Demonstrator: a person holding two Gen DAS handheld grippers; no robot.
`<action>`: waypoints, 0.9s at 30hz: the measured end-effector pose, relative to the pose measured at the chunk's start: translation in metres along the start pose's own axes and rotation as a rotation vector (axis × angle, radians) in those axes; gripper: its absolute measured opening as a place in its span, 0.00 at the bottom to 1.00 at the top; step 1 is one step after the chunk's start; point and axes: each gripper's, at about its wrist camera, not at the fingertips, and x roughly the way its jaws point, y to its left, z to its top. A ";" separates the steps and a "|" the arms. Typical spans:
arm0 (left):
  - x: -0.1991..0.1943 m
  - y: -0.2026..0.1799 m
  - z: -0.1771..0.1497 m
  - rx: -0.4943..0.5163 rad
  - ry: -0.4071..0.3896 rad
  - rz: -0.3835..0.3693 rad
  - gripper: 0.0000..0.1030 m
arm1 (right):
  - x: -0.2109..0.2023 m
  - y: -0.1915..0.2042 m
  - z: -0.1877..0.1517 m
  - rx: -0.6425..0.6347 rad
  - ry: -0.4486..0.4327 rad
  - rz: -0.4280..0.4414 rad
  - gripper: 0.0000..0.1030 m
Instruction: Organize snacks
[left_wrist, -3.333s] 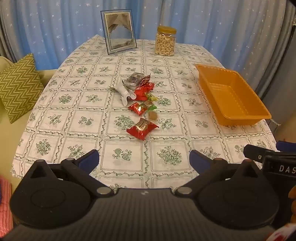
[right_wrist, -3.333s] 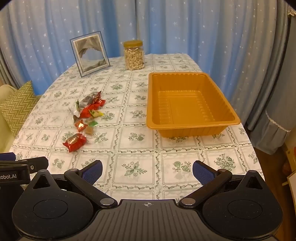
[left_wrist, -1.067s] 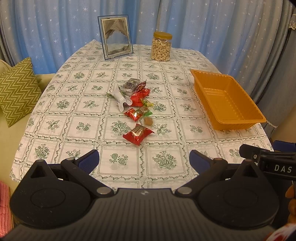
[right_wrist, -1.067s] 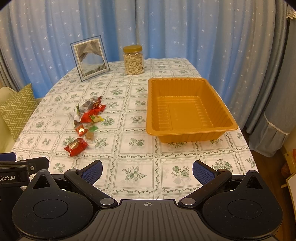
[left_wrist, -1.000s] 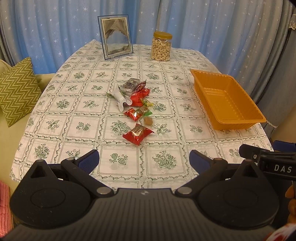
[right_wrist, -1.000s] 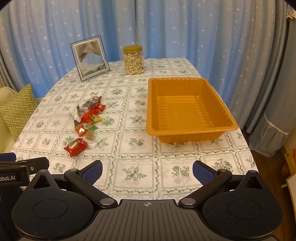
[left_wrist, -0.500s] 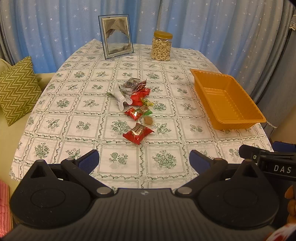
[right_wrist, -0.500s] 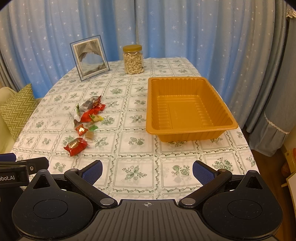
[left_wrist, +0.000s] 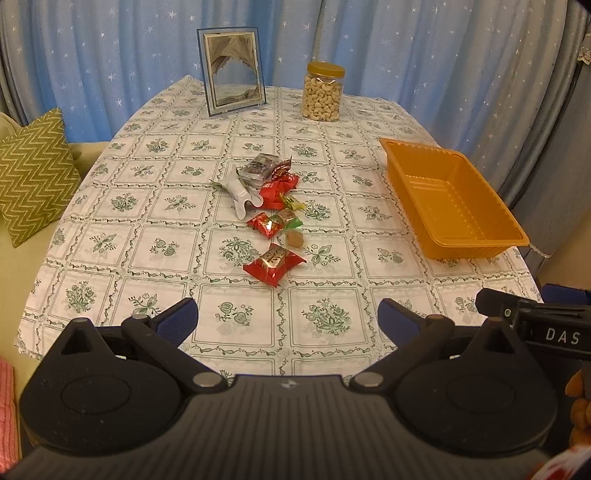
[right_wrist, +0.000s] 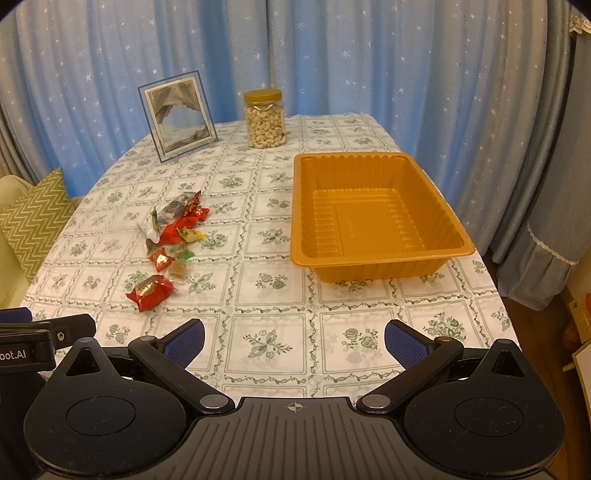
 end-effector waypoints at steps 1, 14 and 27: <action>0.002 0.002 0.000 -0.004 0.002 -0.006 1.00 | 0.001 -0.001 -0.001 0.003 -0.002 0.004 1.00; 0.055 0.032 0.011 0.089 0.019 -0.069 0.88 | 0.031 0.002 -0.003 -0.008 -0.009 0.038 0.99; 0.137 0.033 0.032 0.328 0.076 -0.185 0.52 | 0.083 0.012 0.008 -0.008 0.033 0.046 0.99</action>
